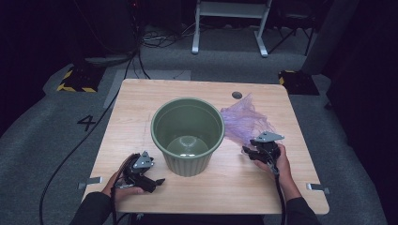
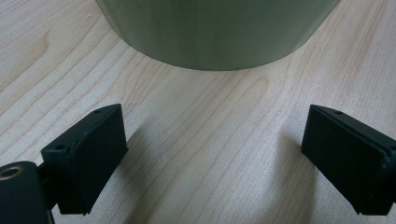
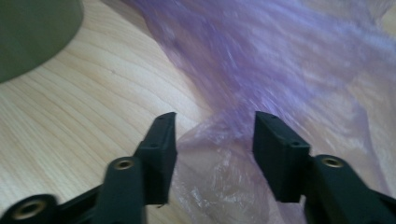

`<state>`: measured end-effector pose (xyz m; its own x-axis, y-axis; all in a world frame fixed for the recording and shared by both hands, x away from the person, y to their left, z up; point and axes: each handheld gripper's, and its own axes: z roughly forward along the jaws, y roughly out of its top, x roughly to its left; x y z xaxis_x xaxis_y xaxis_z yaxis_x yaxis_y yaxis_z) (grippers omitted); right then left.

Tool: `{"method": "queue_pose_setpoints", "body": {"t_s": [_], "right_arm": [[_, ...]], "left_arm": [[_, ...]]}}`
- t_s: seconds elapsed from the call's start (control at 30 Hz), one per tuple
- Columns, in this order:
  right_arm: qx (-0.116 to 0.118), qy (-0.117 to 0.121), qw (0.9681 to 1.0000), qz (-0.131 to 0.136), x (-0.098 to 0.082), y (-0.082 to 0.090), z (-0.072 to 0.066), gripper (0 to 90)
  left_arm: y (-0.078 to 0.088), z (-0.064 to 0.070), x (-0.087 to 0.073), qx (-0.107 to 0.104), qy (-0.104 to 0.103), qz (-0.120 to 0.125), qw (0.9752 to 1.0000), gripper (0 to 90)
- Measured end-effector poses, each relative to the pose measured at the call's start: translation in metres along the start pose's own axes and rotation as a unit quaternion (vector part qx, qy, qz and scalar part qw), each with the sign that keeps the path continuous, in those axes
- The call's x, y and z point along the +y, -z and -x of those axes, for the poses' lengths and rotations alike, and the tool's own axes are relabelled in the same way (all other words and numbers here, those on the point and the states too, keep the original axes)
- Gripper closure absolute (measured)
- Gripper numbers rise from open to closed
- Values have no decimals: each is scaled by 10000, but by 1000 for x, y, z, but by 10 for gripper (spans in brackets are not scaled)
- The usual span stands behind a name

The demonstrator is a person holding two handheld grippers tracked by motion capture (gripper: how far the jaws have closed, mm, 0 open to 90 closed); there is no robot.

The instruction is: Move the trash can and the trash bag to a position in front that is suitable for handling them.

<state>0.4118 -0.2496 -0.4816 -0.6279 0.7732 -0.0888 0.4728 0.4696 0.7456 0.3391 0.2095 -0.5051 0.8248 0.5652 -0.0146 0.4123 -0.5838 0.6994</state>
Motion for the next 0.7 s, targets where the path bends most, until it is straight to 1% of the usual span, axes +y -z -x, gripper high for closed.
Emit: {"method": "queue_pose_setpoints", "body": {"t_s": [0.03, 0.07, 0.1, 0.13, 0.2, 0.27, 0.33, 0.37, 0.4, 0.43, 0.47, 0.5, 0.53, 0.57, 0.6, 0.63, 0.67, 0.7], "right_arm": [[78, -70, 9999, 38, -2, 1, 3, 633], [78, -70, 9999, 38, -2, 1, 3, 633], [168, -106, 9998, 83, -4, 3, 6, 665], [157, -127, 9998, 61, -10, 7, 11, 709], [199, -165, 9997, 53, -15, 11, 17, 745], [124, -200, 9997, 51, -20, 15, 23, 758], [134, -247, 9995, 163, -24, 21, 29, 788], [134, -247, 9995, 163, -24, 21, 29, 788], [82, -291, 9993, 201, -27, 25, 34, 827], [82, -291, 9993, 201, -27, 25, 34, 827], [50, -306, 9993, 215, -30, 27, 39, 797], [50, -306, 9993, 215, -30, 27, 39, 797], [16, -389, 9986, 361, -31, 30, 41, 635], [16, -389, 9986, 361, -31, 30, 41, 635], [23, -491, 9973, 545, -28, 34, 42, 541], [-19, -441, 9968, 667, -26, 36, 41, 473], [-19, -441, 9968, 667, -26, 36, 41, 473], [-217, -450, 9952, 836, -23, 40, 39, 384]], "left_arm": [[0, 0, 0, 0, 0, -1, 10000, 63], [0, 0, 0, 0, 0, -1, 10000, 63], [0, 0, 0, 0, -1, -1, 10000, 63], [0, 0, 0, 0, -2, -1, 10000, 63], [0, 0, 0, 0, -2, -2, 10000, 63], [0, 0, 0, 0, -1, -1, 10000, 63], [0, 0, 0, 0, -2, -2, 10000, 63], [0, 0, 0, 0, -2, -2, 10000, 63], [0, 0, 0, 1, 0, -1, 10000, 63], [0, 0, 0, 1, -1, -1, 10000, 63], [0, 0, 0, 0, -1, -1, 10000, 63], [0, 0, 0, 0, -1, -1, 10000, 63], [0, 0, 0, 1, -2, -1, 10000, 63], [0, 0, 0, 1, -2, -1, 10000, 63], [0, 0, 0, -1, 0, -1, 10000, 63], [0, 0, 0, 0, 0, -1, 10000, 63], [0, 0, 0, 0, 0, -1, 10000, 63], [0, 0, 0, 1, -1, -1, 10000, 63]]}}
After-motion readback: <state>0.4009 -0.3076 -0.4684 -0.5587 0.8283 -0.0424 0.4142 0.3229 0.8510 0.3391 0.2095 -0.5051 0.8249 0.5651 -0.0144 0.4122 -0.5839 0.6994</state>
